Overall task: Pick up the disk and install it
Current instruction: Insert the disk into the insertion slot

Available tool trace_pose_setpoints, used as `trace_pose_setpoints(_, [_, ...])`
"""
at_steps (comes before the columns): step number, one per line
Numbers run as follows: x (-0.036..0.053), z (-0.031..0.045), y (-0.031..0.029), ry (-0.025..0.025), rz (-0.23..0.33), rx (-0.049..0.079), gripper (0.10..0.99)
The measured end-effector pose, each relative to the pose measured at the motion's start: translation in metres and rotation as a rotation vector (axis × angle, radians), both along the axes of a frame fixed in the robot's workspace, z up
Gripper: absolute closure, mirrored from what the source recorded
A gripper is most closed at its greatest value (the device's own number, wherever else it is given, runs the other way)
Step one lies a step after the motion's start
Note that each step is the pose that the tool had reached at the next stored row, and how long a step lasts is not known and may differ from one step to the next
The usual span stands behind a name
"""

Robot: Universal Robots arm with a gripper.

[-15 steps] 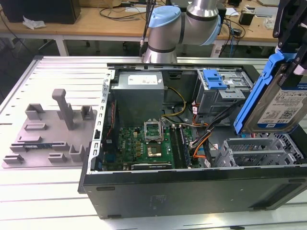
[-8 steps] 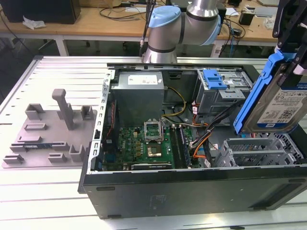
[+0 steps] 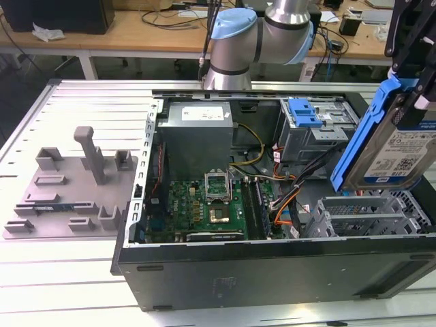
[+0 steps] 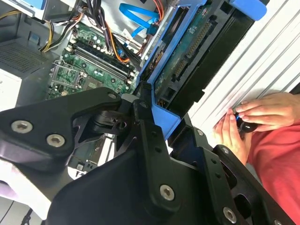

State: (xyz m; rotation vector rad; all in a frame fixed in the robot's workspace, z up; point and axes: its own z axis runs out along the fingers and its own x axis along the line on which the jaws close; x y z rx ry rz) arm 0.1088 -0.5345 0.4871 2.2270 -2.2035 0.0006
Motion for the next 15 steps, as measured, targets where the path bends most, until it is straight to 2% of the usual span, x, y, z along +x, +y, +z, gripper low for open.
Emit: trace_pose_setpoints(15, [-0.0002, -0.0077, -0.0012, 0.0000, 0.016, 0.000, 0.718])
